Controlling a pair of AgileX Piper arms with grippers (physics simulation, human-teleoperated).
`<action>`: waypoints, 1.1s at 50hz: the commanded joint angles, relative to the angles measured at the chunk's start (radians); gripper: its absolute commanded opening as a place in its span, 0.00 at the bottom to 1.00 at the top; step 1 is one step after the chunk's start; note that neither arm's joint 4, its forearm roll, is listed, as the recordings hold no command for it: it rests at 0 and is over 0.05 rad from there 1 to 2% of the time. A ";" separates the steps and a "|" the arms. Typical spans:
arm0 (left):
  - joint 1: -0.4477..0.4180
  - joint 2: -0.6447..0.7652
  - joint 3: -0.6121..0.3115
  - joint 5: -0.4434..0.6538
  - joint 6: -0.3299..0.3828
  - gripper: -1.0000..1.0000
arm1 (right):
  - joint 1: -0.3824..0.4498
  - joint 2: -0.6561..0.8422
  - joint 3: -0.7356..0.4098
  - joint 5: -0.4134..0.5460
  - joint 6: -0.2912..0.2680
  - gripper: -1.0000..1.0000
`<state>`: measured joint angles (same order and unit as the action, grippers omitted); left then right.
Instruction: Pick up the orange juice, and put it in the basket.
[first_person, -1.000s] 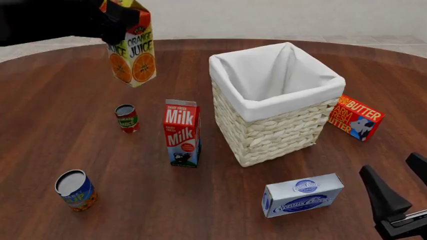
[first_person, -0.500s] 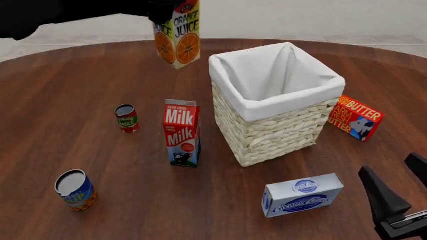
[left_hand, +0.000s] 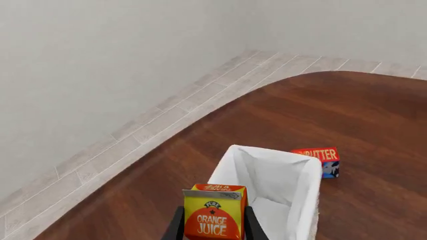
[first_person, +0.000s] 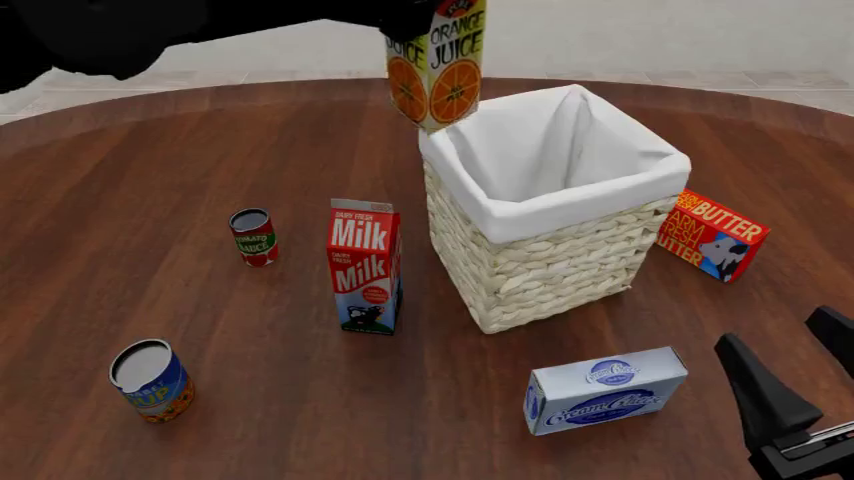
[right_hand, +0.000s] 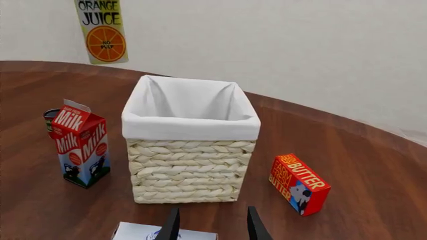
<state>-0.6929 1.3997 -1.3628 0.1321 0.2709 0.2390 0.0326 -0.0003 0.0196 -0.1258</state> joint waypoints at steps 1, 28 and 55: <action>-0.042 0.041 -0.046 -0.039 0.001 0.00 | 0.004 -0.006 0.000 0.004 0.001 1.00; -0.081 0.173 -0.116 -0.146 -0.096 0.00 | 0.005 -0.023 0.000 0.016 0.005 1.00; -0.056 0.389 -0.193 -0.220 -0.175 0.00 | 0.003 -0.022 0.000 0.013 0.010 1.00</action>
<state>-0.7560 1.7216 -1.5261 -0.0650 0.0970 0.2427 0.0124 -0.0007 0.0321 -0.1176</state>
